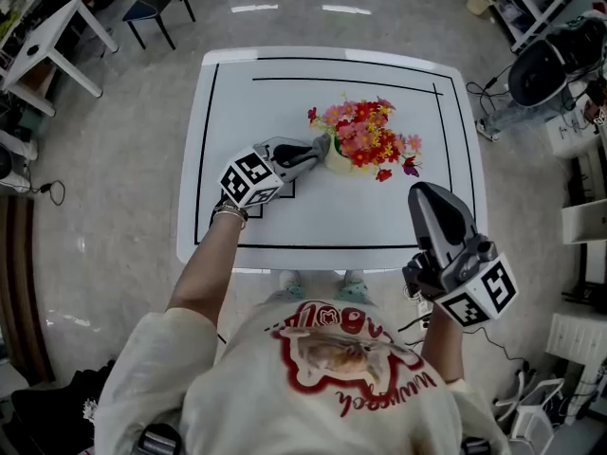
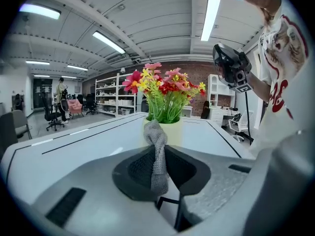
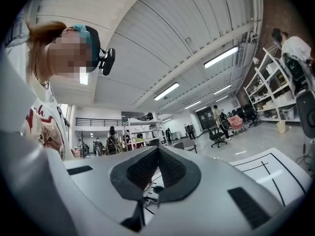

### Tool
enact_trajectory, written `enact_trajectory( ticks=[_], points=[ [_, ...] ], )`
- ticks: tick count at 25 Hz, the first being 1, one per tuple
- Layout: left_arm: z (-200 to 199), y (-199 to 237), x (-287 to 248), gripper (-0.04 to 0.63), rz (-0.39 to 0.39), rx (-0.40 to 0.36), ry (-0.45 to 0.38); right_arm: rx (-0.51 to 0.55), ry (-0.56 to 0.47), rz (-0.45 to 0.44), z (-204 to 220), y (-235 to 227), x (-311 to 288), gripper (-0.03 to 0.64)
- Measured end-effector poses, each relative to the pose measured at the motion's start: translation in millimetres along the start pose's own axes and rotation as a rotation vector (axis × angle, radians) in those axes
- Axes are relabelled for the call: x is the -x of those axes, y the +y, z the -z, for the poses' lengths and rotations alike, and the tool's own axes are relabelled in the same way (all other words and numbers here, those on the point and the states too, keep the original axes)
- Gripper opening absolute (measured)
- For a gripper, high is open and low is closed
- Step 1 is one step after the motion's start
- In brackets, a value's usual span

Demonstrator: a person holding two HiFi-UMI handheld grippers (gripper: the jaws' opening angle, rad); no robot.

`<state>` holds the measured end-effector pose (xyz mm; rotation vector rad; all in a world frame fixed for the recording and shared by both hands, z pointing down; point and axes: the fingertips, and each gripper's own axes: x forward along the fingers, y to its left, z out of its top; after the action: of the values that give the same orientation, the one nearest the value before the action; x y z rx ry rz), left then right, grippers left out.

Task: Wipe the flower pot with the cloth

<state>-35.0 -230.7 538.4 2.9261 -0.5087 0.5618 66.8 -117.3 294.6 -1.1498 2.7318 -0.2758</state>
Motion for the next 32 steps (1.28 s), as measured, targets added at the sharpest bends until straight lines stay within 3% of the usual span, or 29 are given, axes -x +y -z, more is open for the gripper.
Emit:
enact_trajectory(
  ticks=[12, 32],
  points=[
    [4.5, -11.6, -2.3, 0.055, -0.134, 0.044, 0.024, -0.027, 0.034, -0.133, -0.8, -21.7, 16.9, 0.000],
    [3.1, -25.5, -2.2, 0.055, -0.261, 0.045, 0.048, -0.059, 0.016, -0.153, -2.0, -34.5, 45.7, 0.000]
  ],
)
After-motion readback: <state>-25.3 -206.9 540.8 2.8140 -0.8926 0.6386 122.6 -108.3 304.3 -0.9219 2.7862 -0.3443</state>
